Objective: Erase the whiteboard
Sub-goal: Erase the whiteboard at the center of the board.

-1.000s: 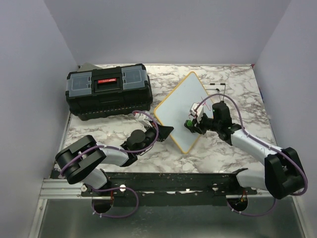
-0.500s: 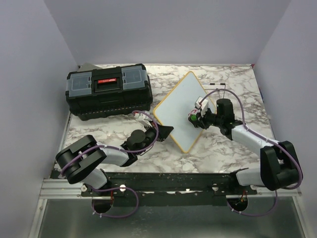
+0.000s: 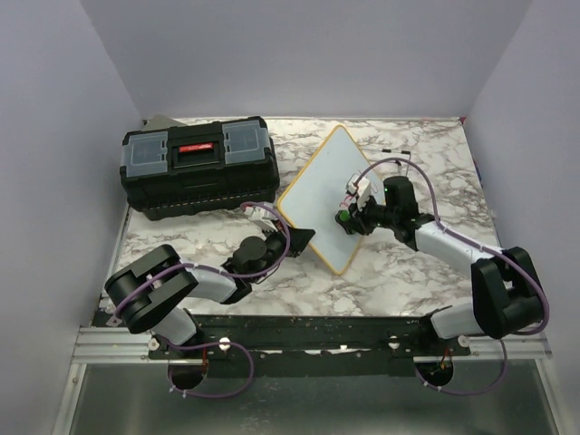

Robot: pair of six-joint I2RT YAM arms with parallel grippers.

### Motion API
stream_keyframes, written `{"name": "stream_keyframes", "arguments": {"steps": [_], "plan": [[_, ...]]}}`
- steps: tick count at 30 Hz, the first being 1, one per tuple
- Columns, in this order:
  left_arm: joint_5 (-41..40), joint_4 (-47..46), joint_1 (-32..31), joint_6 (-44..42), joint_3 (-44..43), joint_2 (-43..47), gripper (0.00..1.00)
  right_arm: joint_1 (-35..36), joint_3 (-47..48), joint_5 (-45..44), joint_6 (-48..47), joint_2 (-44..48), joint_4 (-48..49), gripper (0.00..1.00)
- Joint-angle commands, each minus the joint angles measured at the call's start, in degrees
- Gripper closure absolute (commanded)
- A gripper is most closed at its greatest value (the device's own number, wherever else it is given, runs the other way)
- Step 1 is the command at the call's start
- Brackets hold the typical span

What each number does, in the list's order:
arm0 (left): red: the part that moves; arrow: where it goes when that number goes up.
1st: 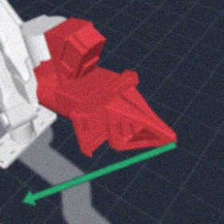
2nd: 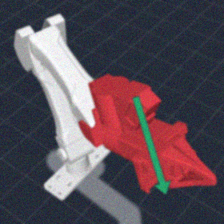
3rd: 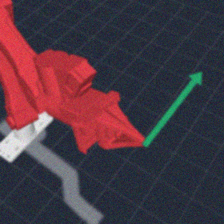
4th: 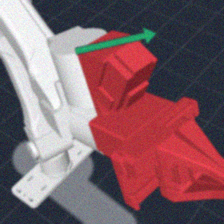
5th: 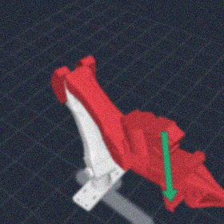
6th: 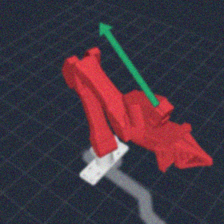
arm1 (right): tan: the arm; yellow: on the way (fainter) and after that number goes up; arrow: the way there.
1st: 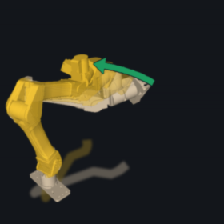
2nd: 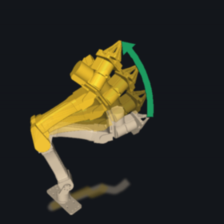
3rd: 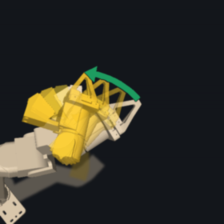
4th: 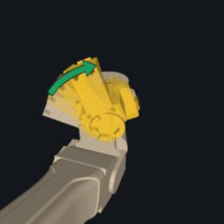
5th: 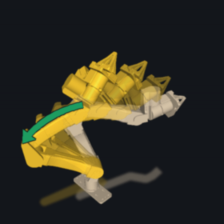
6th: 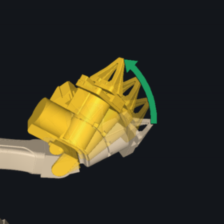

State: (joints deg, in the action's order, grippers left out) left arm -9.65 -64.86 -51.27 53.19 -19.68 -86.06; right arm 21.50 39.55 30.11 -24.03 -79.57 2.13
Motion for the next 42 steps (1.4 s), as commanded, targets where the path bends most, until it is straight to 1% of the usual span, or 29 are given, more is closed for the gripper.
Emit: {"name": "stream_keyframes", "arguments": {"steps": [1,3,5,7,9,11,13,15,16,17,19,21,23,26,28,29,33,36,40,42], "plan": [[9.3,-8.9,-2.3,2.3,-1.4,2.9,1.0,-5.2,1.9,-6.4,2.1,-3.7,3.0,0.99],[9.4,-9.3,-2.3,2.3,-1.4,2.5,1.0,-6.7,0.9,-5.8,0.6,-3.6,2.2,0.99],[9.5,-10.2,-2.3,2.7,-1.3,1.8,1.0,-6.7,-0.7,-4.6,-2.3,-2.7,1.1,0.99],[9.6,-10.9,-2.3,3.0,-1.4,1.2,1.0,-6.7,-1.9,0.6,-5.6,-1.7,-1.5,0.99],[9.6,-11.3,-2.3,3.1,-1.3,0.9,1.0,-6.1,-2.4,4.9,-6.9,-0.5,-4.4,0.99],[9.6,-11.4,-2.3,3.2,-1.5,0.6,1.0,-4.0,-2.8,6.1,-7.0,1.0,-4.7,0.99],[9.6,-11.5,-2.3,3.3,-1.5,0.5,1.0,-1.4,-2.4,5.8,-5.5,2.1,-3.8,0.99],[9.6,-11.4,-2.3,3.3,-1.7,0.4,1.0,0.3,-0.8,4.4,-1.5,2.0,-2.7,0.99],[9.6,-11.3,-2.3,3.3,-1.6,0.5,1.0,0.4,0.4,3.5,0.9,1.4,-0.5,0.99],[9.6,-11.1,-2.3,3.3,-1.7,0.6,1.0,0.5,2.2,1.9,4.1,0.6,-0.1,0.99],[9.6,-10.5,-2.3,3.0,-1.7,1.1,1.0,0.4,5.7,-2.3,7.5,-1.4,-1.1,0.99],[9.6,-9.8,-2.3,2.6,-1.7,1.6,1.0,0.4,7.7,-7.8,9.3,-3.4,-2.0,0.99],[9.6,-9.5,-2.2,2.4,-1.7,2.0,1.0,-0.1,7.5,-12.0,9.1,-4.4,-1.8,0.99],[9.6,-9.5,-2.2,2.2,-1.6,2.3,1.0,-2.6,5.7,-13.8,8.6,-5.4,-1.6,0.99],[11.0,-9.8,-2.2,2.2,-1.6,2.1,1.0,-3.5,4.4,-13.3,6.9,-5.5,-2.0,0.99],[11.1,-10.0,-2.2,2.2,-1.6,1.9,1.0,-3.6,3.5,-12.7,5.6,-5.3,-3.9,0.99],[11.3,-10.5,-2.2,2.4,-2.0,1.2,1.0,-3.1,0.8,-2.0,-0.4,-3.3,-7.8,0.99],[11.4,-10.6,-2.2,2.4,-2.4,0.9,1.0,-0.9,-0.4,1.3,-2.7,-1.1,-8.7,0.99],[11.3,-10.2,-2.2,2.5,-2.6,0.9,1.0,0.6,0.6,1.6,0.5,0.5,-5.2,0.99],[11.4,-10.2,-2.2,2.6,-2.6,0.8,1.0,0.6,2.7,-1.5,4.1,-0.6,-3.1,0.99]]}}
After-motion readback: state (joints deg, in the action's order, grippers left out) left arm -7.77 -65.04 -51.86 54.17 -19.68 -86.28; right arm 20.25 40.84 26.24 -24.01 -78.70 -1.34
